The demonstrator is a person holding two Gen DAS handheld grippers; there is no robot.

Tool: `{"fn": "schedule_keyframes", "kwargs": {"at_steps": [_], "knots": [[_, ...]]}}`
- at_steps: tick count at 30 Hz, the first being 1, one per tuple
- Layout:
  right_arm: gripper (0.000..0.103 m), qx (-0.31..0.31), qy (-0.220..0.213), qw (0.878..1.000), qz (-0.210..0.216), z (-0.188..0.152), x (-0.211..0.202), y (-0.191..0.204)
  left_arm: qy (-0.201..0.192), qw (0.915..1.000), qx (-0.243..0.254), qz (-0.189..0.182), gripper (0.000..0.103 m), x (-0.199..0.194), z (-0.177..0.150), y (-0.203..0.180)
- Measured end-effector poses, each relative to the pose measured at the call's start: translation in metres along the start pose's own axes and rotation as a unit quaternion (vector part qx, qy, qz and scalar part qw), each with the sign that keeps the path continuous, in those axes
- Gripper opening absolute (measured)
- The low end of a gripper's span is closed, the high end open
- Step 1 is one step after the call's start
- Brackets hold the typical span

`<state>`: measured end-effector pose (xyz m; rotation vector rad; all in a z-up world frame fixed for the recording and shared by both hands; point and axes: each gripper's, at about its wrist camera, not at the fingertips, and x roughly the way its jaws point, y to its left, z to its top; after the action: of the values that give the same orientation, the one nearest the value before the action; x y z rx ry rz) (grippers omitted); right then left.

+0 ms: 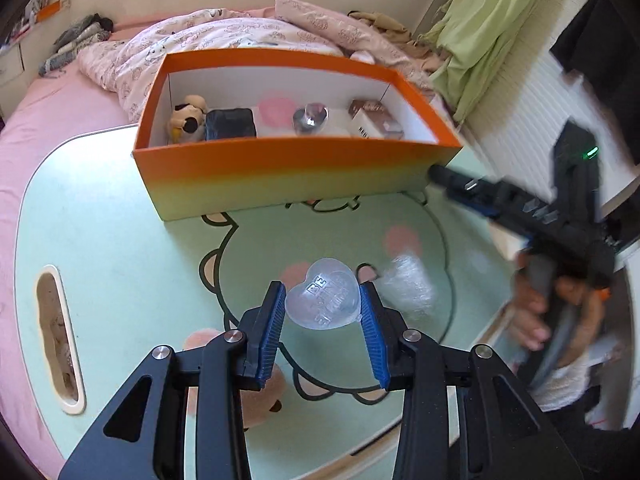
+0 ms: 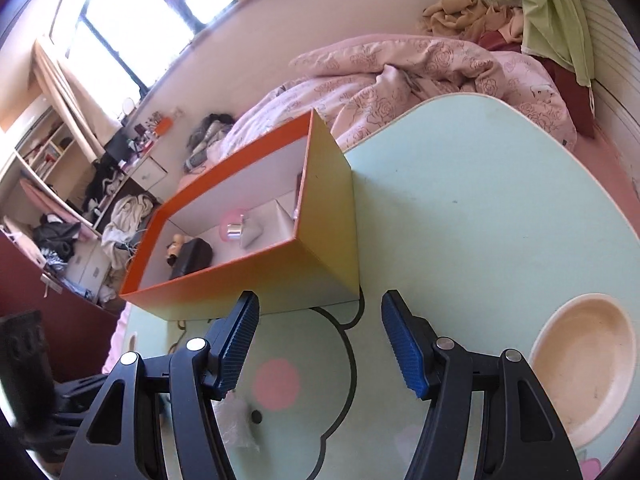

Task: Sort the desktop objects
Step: 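Place the clear heart on the table while the right gripper reaches into the box, then grasp the pink egg-shaped item in the box with the right gripper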

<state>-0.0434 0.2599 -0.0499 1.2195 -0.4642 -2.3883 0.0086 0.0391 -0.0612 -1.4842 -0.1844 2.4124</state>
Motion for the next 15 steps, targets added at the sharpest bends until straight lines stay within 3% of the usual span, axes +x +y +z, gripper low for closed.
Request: {"fn": "schedule_keyframes", "kwargs": {"at_steps": [1, 4, 8, 13, 15], "knots": [[0.064, -0.006, -0.002, 1.000, -0.006, 0.002, -0.003, 0.003, 0.000, 0.9999, 0.006, 0.013, 0.039, 0.003, -0.001, -0.002], [0.064, -0.043, -0.036, 0.995, -0.085, 0.016, -0.016, 0.026, -0.011, 0.9998, -0.004, 0.019, 0.040, 0.000, -0.002, 0.002], [0.064, -0.070, -0.053, 0.994, -0.069, 0.041, -0.022, 0.053, -0.027, 0.9992, -0.022, 0.018, 0.059, -0.008, -0.002, 0.011], [0.062, -0.079, 0.052, 0.995, 0.013, 0.083, 0.024, 0.082, -0.048, 0.9977, -0.045, 0.017, 0.066, -0.018, -0.003, 0.022], [0.058, -0.082, 0.091, 0.992, 0.011, 0.090, 0.049, 0.093, -0.060, 0.9967, -0.049, 0.026, 0.066, -0.023, -0.003, 0.027]]}}
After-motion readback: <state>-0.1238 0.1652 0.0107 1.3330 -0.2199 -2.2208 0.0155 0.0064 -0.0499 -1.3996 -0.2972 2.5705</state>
